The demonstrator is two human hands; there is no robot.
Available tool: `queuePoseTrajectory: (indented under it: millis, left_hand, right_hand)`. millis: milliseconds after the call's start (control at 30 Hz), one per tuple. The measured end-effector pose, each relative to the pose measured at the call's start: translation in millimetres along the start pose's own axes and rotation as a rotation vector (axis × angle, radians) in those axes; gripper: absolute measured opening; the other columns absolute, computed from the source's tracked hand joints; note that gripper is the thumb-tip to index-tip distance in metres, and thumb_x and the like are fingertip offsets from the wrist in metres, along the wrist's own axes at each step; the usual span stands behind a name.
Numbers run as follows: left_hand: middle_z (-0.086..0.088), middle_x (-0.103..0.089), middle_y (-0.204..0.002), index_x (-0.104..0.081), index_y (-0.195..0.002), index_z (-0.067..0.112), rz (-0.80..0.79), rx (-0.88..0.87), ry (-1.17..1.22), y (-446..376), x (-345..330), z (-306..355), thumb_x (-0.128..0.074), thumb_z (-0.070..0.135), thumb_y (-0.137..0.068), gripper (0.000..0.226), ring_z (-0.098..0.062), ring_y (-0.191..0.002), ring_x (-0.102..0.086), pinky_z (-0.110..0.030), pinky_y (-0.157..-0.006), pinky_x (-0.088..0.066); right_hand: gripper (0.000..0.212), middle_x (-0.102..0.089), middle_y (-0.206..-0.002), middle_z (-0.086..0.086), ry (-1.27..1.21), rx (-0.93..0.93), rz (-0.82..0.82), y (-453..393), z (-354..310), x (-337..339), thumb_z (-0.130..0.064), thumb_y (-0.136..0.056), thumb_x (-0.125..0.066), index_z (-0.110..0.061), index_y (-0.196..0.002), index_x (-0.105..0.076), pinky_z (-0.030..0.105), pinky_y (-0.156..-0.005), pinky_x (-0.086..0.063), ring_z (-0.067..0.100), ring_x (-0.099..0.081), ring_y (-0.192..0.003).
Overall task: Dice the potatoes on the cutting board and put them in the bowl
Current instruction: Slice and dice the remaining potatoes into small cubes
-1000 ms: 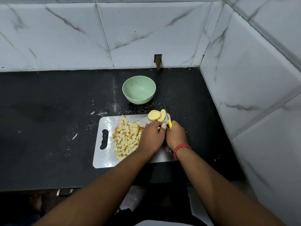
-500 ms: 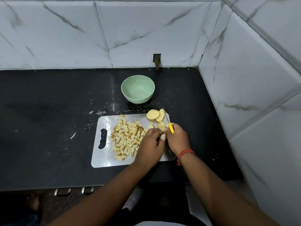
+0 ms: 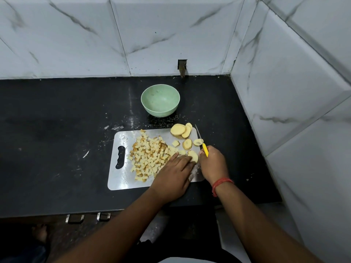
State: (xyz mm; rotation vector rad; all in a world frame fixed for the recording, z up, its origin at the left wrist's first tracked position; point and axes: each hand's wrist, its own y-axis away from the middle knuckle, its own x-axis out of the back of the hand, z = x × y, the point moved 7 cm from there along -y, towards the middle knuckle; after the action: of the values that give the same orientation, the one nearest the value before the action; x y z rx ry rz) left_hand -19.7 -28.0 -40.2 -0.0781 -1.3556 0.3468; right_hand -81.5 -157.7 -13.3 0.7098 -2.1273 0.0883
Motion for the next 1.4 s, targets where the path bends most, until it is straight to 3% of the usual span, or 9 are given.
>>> queuePoseTrajectory:
  millis: [100, 233, 333, 533, 700, 967, 1100, 1400]
  left_hand:
    - [-0.011, -0.052, -0.149, -0.053, -0.147, 0.009, -0.017, 0.004, -0.015, 5, -3, -2, -0.045, 0.039, -0.107, 0.050, -0.026, -0.140, -0.046, -0.042, -0.127, -0.022]
    - [-0.013, -0.048, -0.153, -0.053, -0.147, 0.007, -0.025, 0.007, -0.056, 9, -6, -3, -0.037, 0.042, -0.109, 0.054, -0.027, -0.144, -0.043, -0.046, -0.126, -0.023]
    - [-0.013, -0.049, -0.153, -0.054, -0.147, 0.008, -0.016, 0.012, -0.050, 10, -6, -3, -0.036, 0.042, -0.109, 0.054, -0.027, -0.144, -0.043, -0.046, -0.127, -0.021]
    - [-0.011, -0.051, -0.153, -0.055, -0.146, 0.009, -0.011, 0.005, -0.077, 10, -5, -1, -0.036, 0.042, -0.108, 0.054, -0.027, -0.144, -0.042, -0.047, -0.127, -0.019]
    - [-0.010, -0.050, -0.154, -0.054, -0.147, 0.011, -0.031, 0.013, -0.106, 8, -5, -2, -0.037, 0.042, -0.108, 0.053, -0.028, -0.144, -0.040, -0.048, -0.126, -0.021]
    - [-0.010, -0.047, -0.156, -0.052, -0.149, 0.011, -0.021, 0.018, -0.126, 9, -6, -2, -0.036, 0.042, -0.107, 0.055, -0.030, -0.144, -0.040, -0.049, -0.126, -0.020]
    - [-0.011, -0.043, -0.159, -0.050, -0.150, 0.010, -0.011, 0.024, -0.121, 13, -5, -2, -0.035, 0.042, -0.108, 0.055, -0.030, -0.147, -0.037, -0.050, -0.126, -0.020]
    - [-0.009, -0.049, -0.155, -0.051, -0.149, 0.009, -0.034, 0.047, -0.090, 12, -7, -5, -0.033, 0.042, -0.107, 0.056, -0.027, -0.146, -0.039, -0.048, -0.126, -0.020]
  right_hand:
    - [0.026, -0.061, -0.111, 0.012, 0.021, 0.045, -0.035, 16, 0, 6, -0.024, -0.101, -0.046, -0.004, -0.114, -0.059, 0.038, -0.086, -0.050, 0.028, -0.059, -0.101]
    - [0.019, -0.063, -0.104, 0.013, 0.081, 0.101, -0.121, 44, 2, 11, -0.018, -0.102, -0.042, -0.007, -0.115, -0.050, 0.031, -0.068, -0.041, 0.029, -0.061, -0.090]
    - [0.013, -0.064, -0.101, 0.016, 0.172, 0.132, -0.178, 57, 4, 6, -0.017, -0.101, -0.040, -0.009, -0.109, -0.047, 0.032, -0.065, -0.043, 0.033, -0.062, -0.086]
    - [0.023, -0.063, -0.111, 0.018, 0.350, 0.013, -0.321, 63, 9, -7, -0.011, -0.097, -0.042, -0.006, -0.120, -0.042, 0.033, -0.073, -0.046, 0.033, -0.064, -0.098]
    - [0.046, -0.053, -0.133, 0.021, 0.411, -0.138, -0.463, 61, 5, -18, -0.007, -0.093, -0.049, 0.000, -0.135, -0.033, 0.038, -0.097, -0.047, 0.032, -0.057, -0.119]
    - [0.027, -0.056, -0.119, 0.020, 0.413, -0.018, -0.508, 102, 32, -8, -0.009, -0.098, -0.039, -0.001, -0.124, -0.043, 0.033, -0.083, -0.046, 0.035, -0.058, -0.108]
    - [0.008, -0.063, -0.108, 0.018, 0.355, -0.051, -0.386, 102, 30, 4, -0.010, -0.098, -0.043, -0.007, -0.106, -0.043, 0.028, -0.068, -0.039, 0.032, -0.064, -0.095]
    - [0.031, -0.059, -0.122, 0.020, 0.388, -0.073, -0.392, 72, -6, -6, -0.007, -0.094, -0.046, 0.001, -0.124, -0.044, 0.030, -0.077, -0.044, 0.031, -0.061, -0.107]
